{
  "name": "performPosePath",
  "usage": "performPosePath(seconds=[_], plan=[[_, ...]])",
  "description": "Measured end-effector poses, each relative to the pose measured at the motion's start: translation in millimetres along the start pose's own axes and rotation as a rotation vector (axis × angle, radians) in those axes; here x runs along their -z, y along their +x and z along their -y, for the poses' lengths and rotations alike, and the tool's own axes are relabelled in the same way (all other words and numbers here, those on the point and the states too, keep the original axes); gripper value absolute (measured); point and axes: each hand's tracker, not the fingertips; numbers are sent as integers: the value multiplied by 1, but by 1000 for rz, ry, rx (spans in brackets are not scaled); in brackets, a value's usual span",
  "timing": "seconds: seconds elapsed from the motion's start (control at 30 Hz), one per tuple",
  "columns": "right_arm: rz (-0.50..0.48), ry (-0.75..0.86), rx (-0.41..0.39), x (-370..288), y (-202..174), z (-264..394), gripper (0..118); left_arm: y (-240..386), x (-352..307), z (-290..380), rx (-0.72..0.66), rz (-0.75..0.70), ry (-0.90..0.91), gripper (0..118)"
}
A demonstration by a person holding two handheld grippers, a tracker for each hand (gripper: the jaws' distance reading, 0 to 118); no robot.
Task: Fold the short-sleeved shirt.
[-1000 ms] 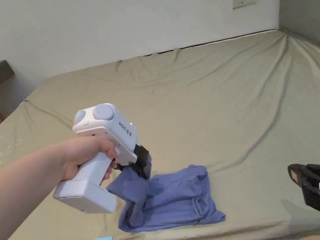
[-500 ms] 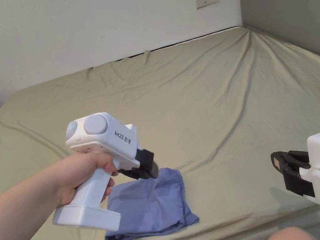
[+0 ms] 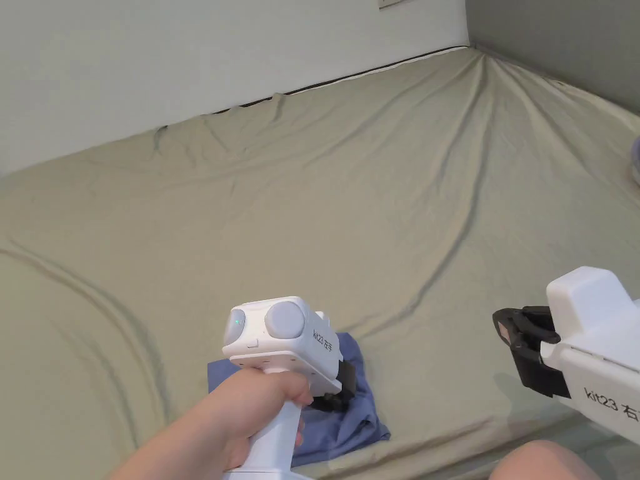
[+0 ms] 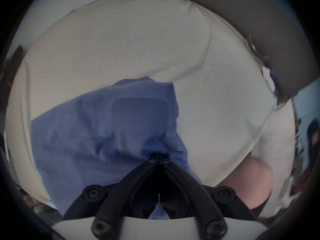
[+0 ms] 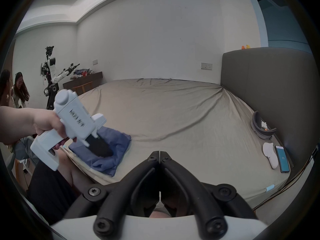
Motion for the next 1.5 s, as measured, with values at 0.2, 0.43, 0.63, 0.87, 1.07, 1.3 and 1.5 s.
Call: performPosePath(seconds=[0.2,0.43,0.63,0.87,1.07,1.3,1.5], plan=[[-45,-53,-41,18,-22,0,0,-27,-23,2,-43,193,65,0],[-265,-158,6,61,-60,-6,0,-116,-158,57,-59,440,420,0],[-574,-319,189,153,-80,-25,0,-205,-183,134,-195,396,532,0],[-577,-570,429,259,-67,2,0,-261,-144,164,-383,448,456,0],[-638,-542,625,270,-22,36,0,-273,-98,142,-352,561,333,68],[-651,-530,646,267,-12,44,0,-285,-19,94,-399,697,222,91],[-674,-519,658,270,-12,47,0,-282,29,62,-512,924,182,85]])
